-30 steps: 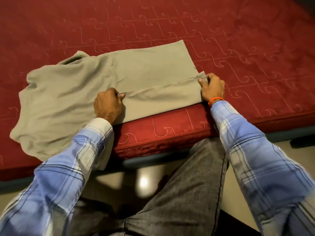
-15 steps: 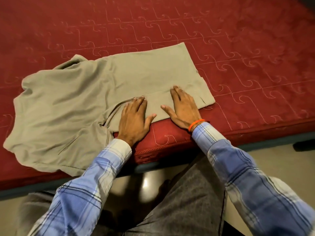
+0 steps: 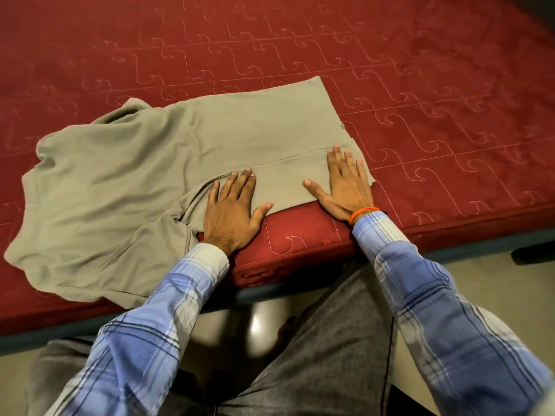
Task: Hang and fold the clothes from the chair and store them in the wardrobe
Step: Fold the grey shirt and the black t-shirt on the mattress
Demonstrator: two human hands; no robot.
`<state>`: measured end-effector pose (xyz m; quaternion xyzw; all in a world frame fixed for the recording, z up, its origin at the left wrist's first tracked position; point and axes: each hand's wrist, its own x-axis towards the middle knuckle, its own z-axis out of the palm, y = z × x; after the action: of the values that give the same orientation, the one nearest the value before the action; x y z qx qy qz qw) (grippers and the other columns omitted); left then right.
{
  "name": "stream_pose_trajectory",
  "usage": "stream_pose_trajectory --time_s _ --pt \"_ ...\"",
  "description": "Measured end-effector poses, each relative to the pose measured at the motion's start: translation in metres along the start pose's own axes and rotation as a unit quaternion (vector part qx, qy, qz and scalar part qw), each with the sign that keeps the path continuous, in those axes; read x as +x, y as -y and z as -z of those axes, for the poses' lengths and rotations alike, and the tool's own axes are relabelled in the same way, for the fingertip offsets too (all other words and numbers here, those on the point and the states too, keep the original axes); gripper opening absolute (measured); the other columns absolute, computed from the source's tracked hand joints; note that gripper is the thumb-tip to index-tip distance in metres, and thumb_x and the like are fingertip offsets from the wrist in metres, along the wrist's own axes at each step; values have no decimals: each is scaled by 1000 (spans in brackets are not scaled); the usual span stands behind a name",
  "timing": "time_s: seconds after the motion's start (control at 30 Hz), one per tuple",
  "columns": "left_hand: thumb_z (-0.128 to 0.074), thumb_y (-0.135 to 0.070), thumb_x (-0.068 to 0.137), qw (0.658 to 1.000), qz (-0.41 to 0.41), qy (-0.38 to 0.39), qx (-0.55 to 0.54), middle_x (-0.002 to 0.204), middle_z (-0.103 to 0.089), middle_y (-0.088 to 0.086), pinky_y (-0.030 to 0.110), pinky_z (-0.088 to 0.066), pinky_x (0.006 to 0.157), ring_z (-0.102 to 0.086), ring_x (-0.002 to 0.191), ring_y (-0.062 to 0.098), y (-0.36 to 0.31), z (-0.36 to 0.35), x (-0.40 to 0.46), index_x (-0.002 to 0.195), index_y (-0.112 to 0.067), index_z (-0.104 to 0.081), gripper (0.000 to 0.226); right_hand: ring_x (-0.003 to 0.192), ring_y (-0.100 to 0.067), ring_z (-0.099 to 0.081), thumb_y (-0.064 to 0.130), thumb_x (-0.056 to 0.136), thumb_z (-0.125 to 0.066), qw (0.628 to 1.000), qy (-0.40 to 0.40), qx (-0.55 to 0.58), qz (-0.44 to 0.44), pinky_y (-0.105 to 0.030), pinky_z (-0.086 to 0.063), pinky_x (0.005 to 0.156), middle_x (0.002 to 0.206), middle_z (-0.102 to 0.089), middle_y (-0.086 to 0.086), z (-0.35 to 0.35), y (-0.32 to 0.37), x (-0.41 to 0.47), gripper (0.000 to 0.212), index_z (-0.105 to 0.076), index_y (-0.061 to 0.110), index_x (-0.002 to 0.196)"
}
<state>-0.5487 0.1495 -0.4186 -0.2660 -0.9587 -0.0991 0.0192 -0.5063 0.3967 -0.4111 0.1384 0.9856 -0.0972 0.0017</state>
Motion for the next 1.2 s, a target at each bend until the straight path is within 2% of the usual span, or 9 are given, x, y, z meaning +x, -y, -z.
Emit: stream_pose_trajectory --time_s 0.17,0.27,0.33,0.47,0.63,0.77,0.83,1.1,1.2 --pt "-18 -65 92 1000 3 -8 6 160 -27 -2 46 -11 120 -22 148 21 0 -1 0 151 -17 -33 78 148 -29 -19 47 102 -35 994 -66 76 -39 -43 -12 122 159 -24 -16 0 -17 2 65 -29 3 150" --pt "-19 -65 92 1000 3 -12 7 159 -28 -2 45 -12 119 -23 148 21 -1 -2 0 151 -16 -34 78 125 -40 -44 37 95 -51 968 -182 126 -114 -48 -38 103 135 -51 -23 0 -15 -4 51 -53 -2 128" --pt "-19 -65 92 1000 4 -13 8 159 -28 -2 46 -12 120 -23 148 20 -1 -2 0 151 -16 -34 77 114 -37 -49 37 92 -58 945 -228 132 -193 -44 -39 96 126 -54 -20 4 -14 -9 47 -56 0 123" --pt "-21 -64 92 1000 4 -19 4 158 -31 -1 47 -15 119 -25 147 22 -2 -2 0 150 -16 -37 77 114 -32 -53 42 90 -63 914 -202 174 -306 -39 -41 95 122 -57 -14 16 -19 -11 45 -59 9 120" --pt "-20 -65 92 1000 6 -21 5 158 -31 -1 47 -14 119 -26 147 22 -2 -2 0 150 -16 -37 77 107 -30 -60 43 87 -67 904 -177 233 -311 -35 -44 88 109 -68 -10 29 -28 -4 30 -66 17 103" --pt "-20 -65 91 1000 7 -21 4 158 -30 -2 46 -13 119 -25 147 21 -2 -2 0 150 -16 -36 78 55 -12 -68 27 82 -76 852 -196 397 -277 -33 -57 62 80 -70 -10 29 -36 -1 18 -64 14 88" --pt "-21 -64 92 1000 6 -25 5 158 -32 -2 45 -14 119 -27 146 21 -1 -2 -1 149 -16 -37 77 40 -3 -60 17 77 -81 832 -200 434 -281 -20 -48 45 71 -68 -9 29 -38 0 21 -66 7 88" --pt "-22 -64 92 1000 5 -25 9 157 -33 -2 46 -15 118 -29 145 22 -1 -3 0 149 -16 -38 76 76 -12 -63 8 62 -89 809 -225 424 -339 -2 -42 55 90 -68 -4 32 -36 8 46 -68 4 102" --pt "-22 -64 93 1000 5 -26 7 157 -33 -2 46 -15 118 -28 146 22 -1 -4 0 149 -16 -38 76 98 -19 -60 -12 70 -74 881 -273 296 -251 -12 -48 74 114 -62 -13 28 -29 2 48 -61 1 115"
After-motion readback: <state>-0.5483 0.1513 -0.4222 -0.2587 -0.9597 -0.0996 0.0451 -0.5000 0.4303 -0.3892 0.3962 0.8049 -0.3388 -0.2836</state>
